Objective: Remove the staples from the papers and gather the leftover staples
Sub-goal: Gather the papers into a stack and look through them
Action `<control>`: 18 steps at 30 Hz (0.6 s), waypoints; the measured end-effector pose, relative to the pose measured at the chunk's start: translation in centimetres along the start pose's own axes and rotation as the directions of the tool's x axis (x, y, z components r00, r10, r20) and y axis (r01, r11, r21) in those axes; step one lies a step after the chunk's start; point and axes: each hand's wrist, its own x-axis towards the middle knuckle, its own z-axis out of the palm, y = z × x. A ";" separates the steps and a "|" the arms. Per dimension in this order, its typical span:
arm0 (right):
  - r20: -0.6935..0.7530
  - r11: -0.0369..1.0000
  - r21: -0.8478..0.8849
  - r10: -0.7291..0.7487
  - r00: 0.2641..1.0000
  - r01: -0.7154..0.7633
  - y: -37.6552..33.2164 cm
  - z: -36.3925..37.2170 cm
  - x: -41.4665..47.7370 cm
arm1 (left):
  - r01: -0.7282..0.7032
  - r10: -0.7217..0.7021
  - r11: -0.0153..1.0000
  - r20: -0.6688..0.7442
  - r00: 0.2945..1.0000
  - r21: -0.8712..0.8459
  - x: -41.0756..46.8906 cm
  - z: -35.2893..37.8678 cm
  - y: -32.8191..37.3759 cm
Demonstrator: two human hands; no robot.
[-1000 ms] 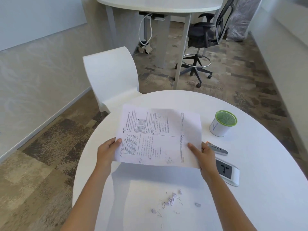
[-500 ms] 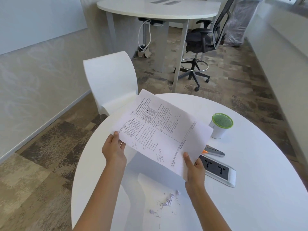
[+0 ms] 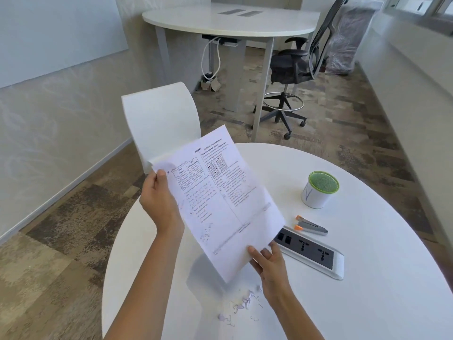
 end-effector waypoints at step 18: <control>0.319 0.845 -0.153 -0.449 0.835 0.513 -14.5 3.8 1.3 | -0.139 0.109 0.990 0.636 0.764 -0.003 -1.0 0.1 7.8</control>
